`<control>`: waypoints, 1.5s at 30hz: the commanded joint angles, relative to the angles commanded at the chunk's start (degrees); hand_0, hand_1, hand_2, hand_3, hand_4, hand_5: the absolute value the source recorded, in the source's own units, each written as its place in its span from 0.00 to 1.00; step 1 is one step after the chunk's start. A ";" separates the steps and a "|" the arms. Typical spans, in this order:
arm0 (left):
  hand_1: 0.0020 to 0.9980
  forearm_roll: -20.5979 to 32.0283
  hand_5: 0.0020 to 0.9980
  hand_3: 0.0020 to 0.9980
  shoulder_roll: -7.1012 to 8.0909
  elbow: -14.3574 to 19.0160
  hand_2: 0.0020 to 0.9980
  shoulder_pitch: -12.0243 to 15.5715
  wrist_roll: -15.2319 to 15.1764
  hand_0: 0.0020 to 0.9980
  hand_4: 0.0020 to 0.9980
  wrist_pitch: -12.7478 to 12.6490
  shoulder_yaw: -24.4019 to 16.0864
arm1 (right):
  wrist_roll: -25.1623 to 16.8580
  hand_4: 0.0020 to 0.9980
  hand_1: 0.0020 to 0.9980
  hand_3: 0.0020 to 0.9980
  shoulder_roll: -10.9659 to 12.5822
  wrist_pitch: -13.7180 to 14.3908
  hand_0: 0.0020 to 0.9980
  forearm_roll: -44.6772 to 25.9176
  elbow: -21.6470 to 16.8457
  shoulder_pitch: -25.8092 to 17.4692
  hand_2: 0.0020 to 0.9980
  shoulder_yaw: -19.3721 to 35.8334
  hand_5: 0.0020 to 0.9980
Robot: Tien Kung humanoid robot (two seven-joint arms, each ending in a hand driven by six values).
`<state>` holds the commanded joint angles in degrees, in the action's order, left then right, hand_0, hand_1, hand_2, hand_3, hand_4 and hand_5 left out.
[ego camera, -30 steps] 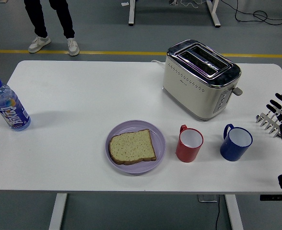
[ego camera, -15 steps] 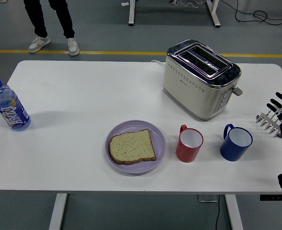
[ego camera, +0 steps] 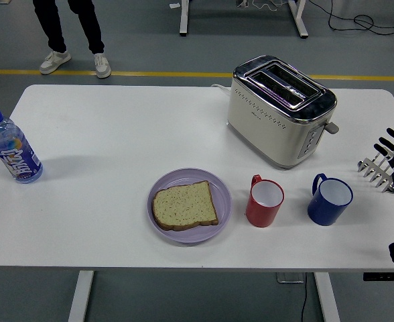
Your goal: Pick up the cup,pour liquid into bread,place the cup on the desk
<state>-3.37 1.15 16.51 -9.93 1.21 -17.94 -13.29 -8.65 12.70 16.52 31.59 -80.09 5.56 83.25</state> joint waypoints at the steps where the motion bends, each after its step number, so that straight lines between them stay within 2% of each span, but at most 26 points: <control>1: 0.70 -0.02 1.00 0.56 0.00 0.00 0.70 -0.01 0.01 0.69 0.26 0.00 -0.01 | 0.00 0.66 0.50 0.58 0.01 0.00 0.64 0.00 -0.01 0.00 0.59 0.02 0.21; 26: 0.70 -3.40 1.00 0.56 -0.02 0.01 0.71 0.75 0.99 0.69 0.26 -0.06 -1.82 | 0.04 0.66 0.50 0.59 0.43 0.00 0.64 0.19 -0.17 -0.43 0.59 0.34 0.22; 35: 0.70 -2.17 1.00 0.56 0.01 0.01 0.71 0.84 0.54 0.69 0.25 -0.01 -1.16 | 0.16 0.67 0.50 0.59 0.62 0.04 0.64 0.58 -0.36 -0.28 0.59 0.54 0.23; 45: 0.70 -0.72 1.00 0.56 0.06 -0.01 0.71 0.50 0.11 0.69 0.25 -0.01 -0.37 | 1.44 0.67 0.53 0.60 1.26 1.63 0.65 10.25 -1.90 -0.29 0.61 1.07 0.23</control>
<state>-4.09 1.22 16.51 -9.43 1.31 -17.95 -13.67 -7.22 13.96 18.15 41.84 -81.99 5.27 84.32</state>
